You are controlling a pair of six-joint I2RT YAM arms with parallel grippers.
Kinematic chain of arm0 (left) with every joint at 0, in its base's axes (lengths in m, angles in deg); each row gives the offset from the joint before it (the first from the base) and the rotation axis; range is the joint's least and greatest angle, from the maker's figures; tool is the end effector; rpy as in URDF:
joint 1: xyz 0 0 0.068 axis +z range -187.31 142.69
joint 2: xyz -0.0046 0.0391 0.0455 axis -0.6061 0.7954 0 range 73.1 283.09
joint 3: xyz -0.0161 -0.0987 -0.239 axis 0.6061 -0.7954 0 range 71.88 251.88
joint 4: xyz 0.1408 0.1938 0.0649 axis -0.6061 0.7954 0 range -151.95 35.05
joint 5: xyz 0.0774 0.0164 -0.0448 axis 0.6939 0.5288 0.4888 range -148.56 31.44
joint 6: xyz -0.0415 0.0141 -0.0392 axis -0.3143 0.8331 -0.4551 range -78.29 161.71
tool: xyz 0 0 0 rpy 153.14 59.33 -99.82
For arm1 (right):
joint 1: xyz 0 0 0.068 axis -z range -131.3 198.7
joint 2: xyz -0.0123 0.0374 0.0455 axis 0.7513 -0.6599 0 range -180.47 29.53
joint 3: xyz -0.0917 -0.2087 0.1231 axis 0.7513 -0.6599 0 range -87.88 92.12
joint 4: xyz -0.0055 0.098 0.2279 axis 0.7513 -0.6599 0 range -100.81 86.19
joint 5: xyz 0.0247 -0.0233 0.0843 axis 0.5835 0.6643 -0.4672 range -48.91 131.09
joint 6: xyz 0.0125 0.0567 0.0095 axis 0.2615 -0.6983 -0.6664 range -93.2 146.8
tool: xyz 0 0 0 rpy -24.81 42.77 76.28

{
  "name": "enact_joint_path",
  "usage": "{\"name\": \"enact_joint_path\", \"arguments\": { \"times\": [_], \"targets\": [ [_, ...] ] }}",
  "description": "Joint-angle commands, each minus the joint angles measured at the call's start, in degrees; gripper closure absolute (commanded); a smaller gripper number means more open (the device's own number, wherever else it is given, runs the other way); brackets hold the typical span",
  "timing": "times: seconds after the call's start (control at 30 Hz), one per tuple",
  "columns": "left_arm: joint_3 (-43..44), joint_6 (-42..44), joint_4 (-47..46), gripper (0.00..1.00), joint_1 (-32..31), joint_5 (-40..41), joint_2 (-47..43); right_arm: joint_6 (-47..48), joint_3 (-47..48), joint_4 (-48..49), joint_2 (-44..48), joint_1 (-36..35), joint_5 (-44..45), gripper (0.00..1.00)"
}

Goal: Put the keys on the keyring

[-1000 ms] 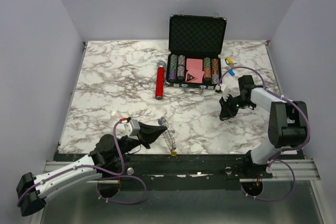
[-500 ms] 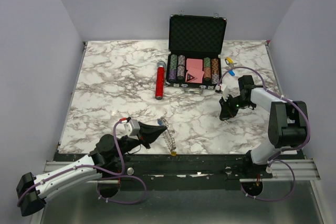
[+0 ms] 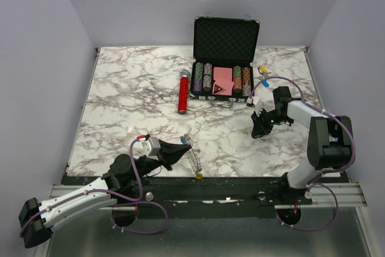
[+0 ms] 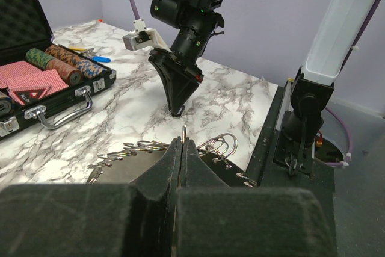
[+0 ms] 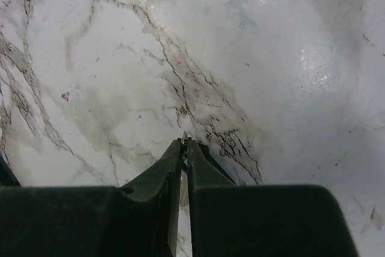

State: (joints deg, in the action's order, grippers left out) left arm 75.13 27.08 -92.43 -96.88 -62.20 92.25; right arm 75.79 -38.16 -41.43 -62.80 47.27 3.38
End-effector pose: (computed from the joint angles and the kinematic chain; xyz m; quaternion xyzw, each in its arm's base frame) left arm 0.0663 -0.1180 0.2192 0.2569 0.5554 -0.4925 0.6189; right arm 0.2580 0.0325 0.1448 -0.4265 0.8414 0.2622 0.2035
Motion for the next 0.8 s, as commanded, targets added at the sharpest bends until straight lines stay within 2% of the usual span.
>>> {"name": "enact_joint_path", "arguments": {
  "times": [0.0, 0.17, 0.53, 0.77],
  "targets": [
    [-2.98, -0.57, -1.42, 1.0, 0.33, 0.83, -0.79, -0.21, 0.91, -1.4, 0.75, -0.15, 1.15, 0.84],
    [-2.98, -0.57, -1.34, 1.0, 0.42, 0.74, -0.88, -0.21, 0.91, -1.4, 0.84, -0.15, 1.15, 0.85],
    [-3.07, -0.75, -1.07, 1.0, 0.33, 0.83, -1.23, 0.75, 1.44, -3.15, 0.93, -0.15, -0.34, 0.99],
    [-3.07, -0.84, -0.72, 1.0, 0.33, 0.91, -1.75, 1.37, 1.26, -3.33, 2.16, -0.24, -1.83, 0.99]
  ]
}}
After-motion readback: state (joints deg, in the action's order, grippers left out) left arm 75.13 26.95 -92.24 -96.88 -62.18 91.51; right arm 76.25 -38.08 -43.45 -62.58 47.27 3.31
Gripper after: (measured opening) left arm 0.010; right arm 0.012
